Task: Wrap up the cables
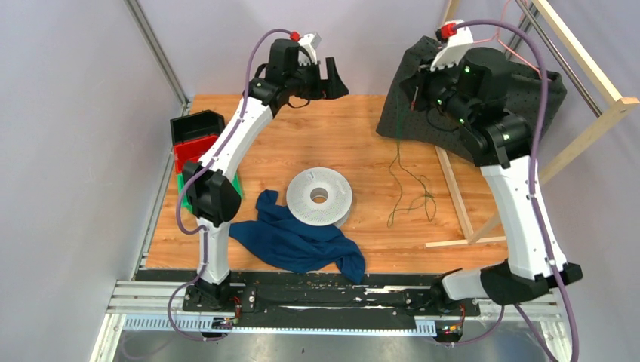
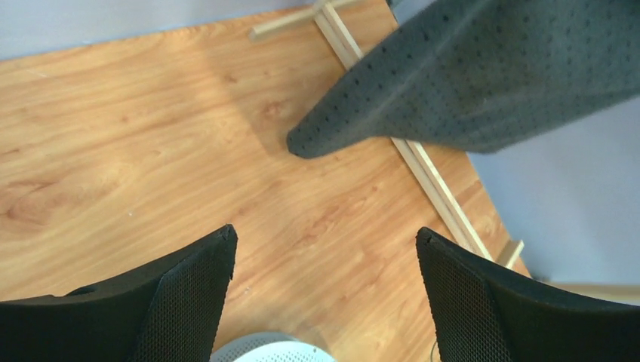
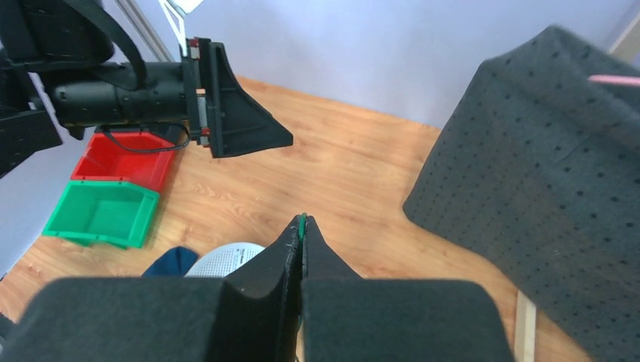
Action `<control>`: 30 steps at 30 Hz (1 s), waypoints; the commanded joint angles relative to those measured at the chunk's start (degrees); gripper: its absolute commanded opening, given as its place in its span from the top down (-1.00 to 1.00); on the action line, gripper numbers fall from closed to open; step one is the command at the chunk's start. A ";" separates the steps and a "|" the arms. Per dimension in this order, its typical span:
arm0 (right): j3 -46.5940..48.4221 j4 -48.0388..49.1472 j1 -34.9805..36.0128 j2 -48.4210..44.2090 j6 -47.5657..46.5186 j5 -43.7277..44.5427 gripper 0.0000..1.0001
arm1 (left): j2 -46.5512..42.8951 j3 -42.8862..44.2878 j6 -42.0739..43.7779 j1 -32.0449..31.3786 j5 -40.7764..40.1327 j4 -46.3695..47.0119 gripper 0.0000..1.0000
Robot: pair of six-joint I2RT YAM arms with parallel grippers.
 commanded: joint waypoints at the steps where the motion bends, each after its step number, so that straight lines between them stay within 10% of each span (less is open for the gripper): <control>1: 3.55 -5.68 -0.78 3.12 4.55 1.06 0.98 | -5.17 -3.87 5.47 -0.43 11.73 -0.53 -0.77; 8: 8.10 -12.52 -1.26 10.69 13.98 3.51 0.98 | -13.10 -16.34 12.13 -4.27 27.96 0.72 -0.59; 19: 17.77 -27.01 -1.31 23.55 17.36 3.49 0.98 | -15.25 -17.57 12.30 -6.25 20.98 0.33 -0.45; 30: 8.36 -14.02 -1.35 15.23 9.09 -8.87 0.98 | -11.19 -15.09 1.74 -6.90 18.60 12.23 -0.46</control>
